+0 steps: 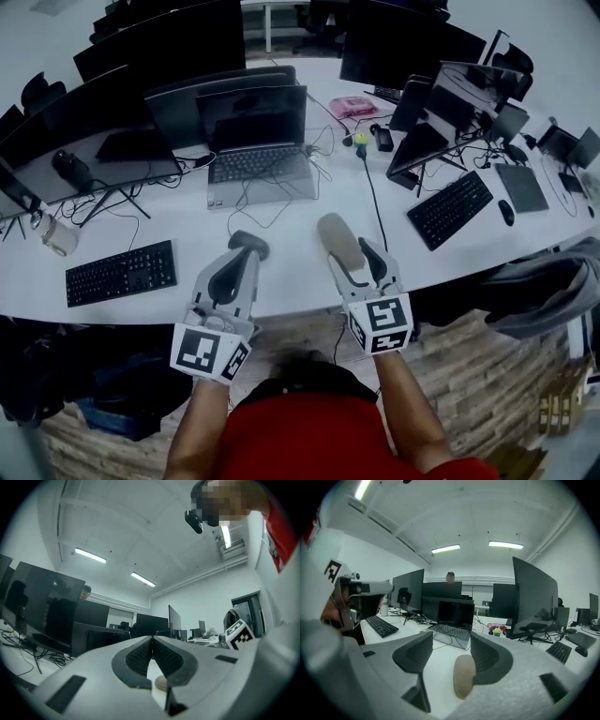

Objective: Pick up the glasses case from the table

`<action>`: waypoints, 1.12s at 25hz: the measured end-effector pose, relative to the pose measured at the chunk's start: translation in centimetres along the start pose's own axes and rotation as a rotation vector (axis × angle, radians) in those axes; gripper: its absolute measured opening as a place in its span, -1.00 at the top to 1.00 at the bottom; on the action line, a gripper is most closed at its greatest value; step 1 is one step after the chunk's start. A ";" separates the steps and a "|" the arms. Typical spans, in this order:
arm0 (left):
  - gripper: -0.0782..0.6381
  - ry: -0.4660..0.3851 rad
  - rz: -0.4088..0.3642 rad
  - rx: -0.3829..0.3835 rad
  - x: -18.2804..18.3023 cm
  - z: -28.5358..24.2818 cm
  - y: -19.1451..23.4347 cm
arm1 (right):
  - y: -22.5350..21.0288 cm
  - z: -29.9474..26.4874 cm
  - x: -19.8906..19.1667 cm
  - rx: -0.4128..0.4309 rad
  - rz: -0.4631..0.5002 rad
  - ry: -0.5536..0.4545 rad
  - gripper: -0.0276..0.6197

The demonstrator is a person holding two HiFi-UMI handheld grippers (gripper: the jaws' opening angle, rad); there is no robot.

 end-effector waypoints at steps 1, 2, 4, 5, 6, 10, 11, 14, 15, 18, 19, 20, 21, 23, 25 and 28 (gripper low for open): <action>0.76 0.000 -0.002 0.009 -0.3 -0.3 -0.1 | -0.5 -0.6 -0.7 0.007 -0.006 0.023 0.10; 0.76 0.002 -0.004 0.017 -0.5 -0.6 -0.2 | -1.1 -1.2 -1.5 0.012 -0.014 0.045 0.05; 0.75 0.011 -0.008 0.033 -0.9 -1.1 -0.6 | -2.3 -2.6 -3.0 0.015 -0.031 0.090 -0.05; 0.75 0.017 -0.011 0.039 -1.1 -1.4 -0.8 | -3.0 -3.2 -3.6 0.012 -0.039 0.112 -0.10; 0.75 0.024 -0.016 0.046 -1.2 -1.6 -0.9 | -3.6 -3.8 -4.3 0.011 -0.047 0.135 -0.14; 0.75 0.048 -0.037 0.074 -1.6 -2.4 -1.6 | -5.2 -6.7 -7.3 0.045 -0.071 0.247 -0.31; 0.76 0.053 -0.043 0.080 -1.7 -2.5 -1.7 | -5.5 -7.3 -8.0 0.054 -0.071 0.276 -0.36; 0.76 0.067 -0.055 0.098 -2.0 -2.7 -1.8 | -6.3 -9.0 -9.6 0.065 -0.073 0.351 -0.43; 0.75 0.072 -0.057 0.104 -2.1 -2.7 -1.8 | -6.5 -9.4 -10.0 0.067 -0.078 0.370 -0.44; 0.76 0.083 -0.060 0.120 -2.4 -2.7 -1.6 | -6.7 -10.4 -11.0 0.080 -0.097 0.414 -0.45; 0.76 0.086 -0.061 0.123 -2.4 -2.7 -1.6 | -6.8 -10.6 -11.2 0.082 -0.102 0.426 -0.45; 0.75 0.087 -0.063 0.126 -2.4 -2.7 -1.6 | -6.9 -10.8 -11.4 0.083 -0.105 0.438 -0.45; 0.75 0.088 -0.065 0.127 -2.4 -2.7 -1.5 | -7.0 -11.0 -11.6 0.084 -0.109 0.449 -0.45; 0.75 0.087 -0.070 0.130 -2.3 -2.6 -1.4 | -7.1 -11.2 -12.1 0.085 -0.132 0.459 -0.44; 0.75 0.087 -0.070 0.136 -2.3 -2.4 -1.0 | -7.2 -11.4 -12.4 0.087 -0.153 0.457 -0.41; 0.75 0.092 -0.064 0.149 -2.4 -1.9 -0.5 | -7.2 -11.4 -12.5 0.086 -0.163 0.451 -0.37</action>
Point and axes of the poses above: the fingertips, and each gripper's own axes: z backward along the fingers, y to its left, x out of its top, the point moved 9 cm from there along z, backward along the fingers, and after that the axes turned 14 degrees about x, right-handed, at the moved point
